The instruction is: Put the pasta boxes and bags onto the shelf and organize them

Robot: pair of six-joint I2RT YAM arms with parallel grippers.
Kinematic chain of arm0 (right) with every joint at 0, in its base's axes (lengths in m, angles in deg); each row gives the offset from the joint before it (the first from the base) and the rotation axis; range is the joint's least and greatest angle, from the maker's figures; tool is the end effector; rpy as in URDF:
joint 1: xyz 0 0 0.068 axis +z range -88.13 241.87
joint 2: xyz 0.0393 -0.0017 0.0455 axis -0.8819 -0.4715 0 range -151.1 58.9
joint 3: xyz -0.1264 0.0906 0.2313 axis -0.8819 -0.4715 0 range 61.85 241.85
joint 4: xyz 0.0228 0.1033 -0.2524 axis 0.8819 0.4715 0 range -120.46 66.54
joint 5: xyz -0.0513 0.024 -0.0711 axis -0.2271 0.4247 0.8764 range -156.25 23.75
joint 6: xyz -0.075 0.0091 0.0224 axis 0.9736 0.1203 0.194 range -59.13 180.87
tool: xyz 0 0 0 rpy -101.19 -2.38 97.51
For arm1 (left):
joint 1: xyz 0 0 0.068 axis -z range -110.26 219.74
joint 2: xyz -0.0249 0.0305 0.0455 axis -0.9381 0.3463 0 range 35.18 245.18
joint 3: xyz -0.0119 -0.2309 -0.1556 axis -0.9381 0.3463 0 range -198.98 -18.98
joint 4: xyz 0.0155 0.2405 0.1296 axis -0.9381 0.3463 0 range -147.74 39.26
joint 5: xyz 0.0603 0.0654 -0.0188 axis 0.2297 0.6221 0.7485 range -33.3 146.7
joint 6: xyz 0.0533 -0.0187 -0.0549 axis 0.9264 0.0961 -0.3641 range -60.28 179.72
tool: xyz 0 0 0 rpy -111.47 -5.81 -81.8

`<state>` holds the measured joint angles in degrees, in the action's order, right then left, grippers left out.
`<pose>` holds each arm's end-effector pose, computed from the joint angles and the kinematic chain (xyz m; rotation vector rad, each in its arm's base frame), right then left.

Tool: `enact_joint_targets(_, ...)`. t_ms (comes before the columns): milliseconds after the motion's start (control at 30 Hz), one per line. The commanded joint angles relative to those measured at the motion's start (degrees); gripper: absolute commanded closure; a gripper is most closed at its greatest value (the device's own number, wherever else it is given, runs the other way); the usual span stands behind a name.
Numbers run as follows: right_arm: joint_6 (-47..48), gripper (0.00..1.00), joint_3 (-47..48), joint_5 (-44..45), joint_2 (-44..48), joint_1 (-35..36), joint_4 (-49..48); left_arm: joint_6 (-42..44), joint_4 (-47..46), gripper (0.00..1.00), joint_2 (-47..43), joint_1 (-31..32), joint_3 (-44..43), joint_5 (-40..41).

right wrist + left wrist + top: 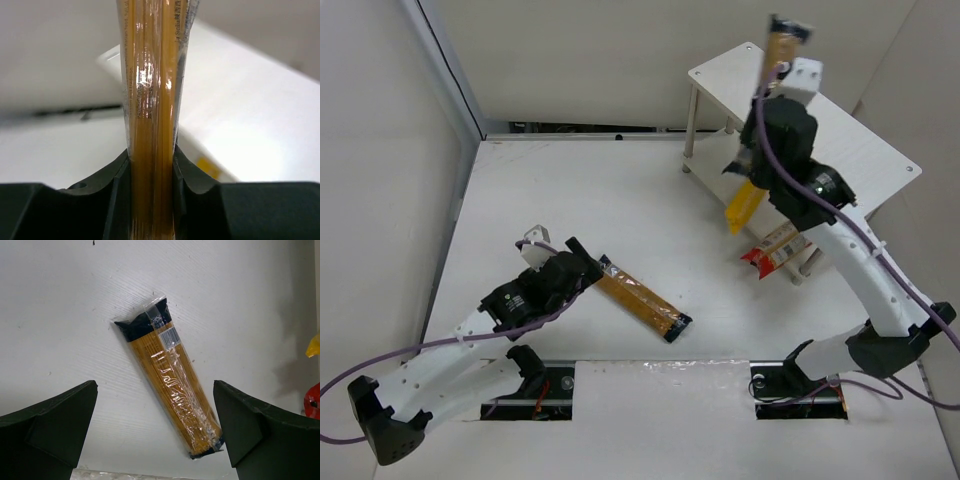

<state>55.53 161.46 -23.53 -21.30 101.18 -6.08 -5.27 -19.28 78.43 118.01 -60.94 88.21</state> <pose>0.2771 0.1677 0.5112 0.0782 1.6327 -0.0208 0.1486 -0.1136 0.2685 -0.6006 2.1091 -0.5141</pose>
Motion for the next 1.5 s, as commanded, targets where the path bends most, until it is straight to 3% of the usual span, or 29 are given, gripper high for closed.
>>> enact_joint_targets(0,-10.7,1.0,7.2,30.6,-2.1,-6.1,9.3,0.1,0.1,0.0,-0.1,-0.1,-0.1,1.2)
enact_joint_targets(67,-13.2,1.0,10.3,31.3,-3.5,-9.0,14.9,0.1,0.1,0.0,-0.6,-0.1,-0.1,1.2)
enact_joint_targets(300,-16.4,0.94,10.3,28.0,-3.0,-20.9,20.8,-0.4,0.7,0.0,-2.5,-0.1,-0.1,1.2)
enact_joint_targets(333,-16.4,0.88,10.3,26.6,-3.0,-22.1,20.8,-0.9,0.7,0.0,-2.5,-0.1,-0.1,1.2)
enact_joint_targets(367,-16.4,0.65,10.3,26.5,-3.0,-22.1,20.8,-0.9,0.7,0.0,-2.5,-0.1,-0.1,1.2)
enact_joint_targets(433,-16.4,0.38,9.8,24.0,-3.0,-22.6,21.4,-0.3,0.7,0.0,-2.5,-0.1,-0.6,1.2)
enact_joint_targets(467,-15.8,0.18,9.8,22.9,-3.0,-22.6,21.4,-0.3,0.7,0.0,-2.5,-0.1,-1.5,1.9)
enact_joint_targets(567,-8.7,0.02,10.3,14.8,-2.4,-21.7,17.2,-0.3,3.1,0.0,-1.2,-0.1,-5.9,4.6)
enact_joint_targets(633,-0.9,0.0,10.3,9.1,0.0,-20.7,11.7,-0.3,4.7,0.0,-0.6,-0.1,-10.2,7.1)
enact_joint_targets(800,14.8,0.0,2.8,-16.4,4.7,-11.3,0.4,2.2,5.9,0.0,-0.6,-0.1,-17.4,10.6)
enact_joint_targets(933,16.8,0.0,-5.0,-33.7,5.2,-4.2,-0.3,4.5,5.9,0.0,-0.6,-0.1,-21.3,11.6)
enact_joint_targets(1033,14.9,0.0,-16.3,-41.4,4.7,1.1,-6.4,4.4,8.4,0.0,-1.1,-0.1,-23.2,12.2)
enact_joint_targets(1200,7.4,0.0,-33.7,-40.3,2.3,9.4,-17.3,3.0,9.5,0.0,-6.0,-0.1,-20.6,12.9)
enact_joint_targets(1467,7.1,0.0,-38.5,-43.8,-12.3,19.1,-19.8,7.9,1.4,0.0,-11.3,-0.1,-15.4,10.1)
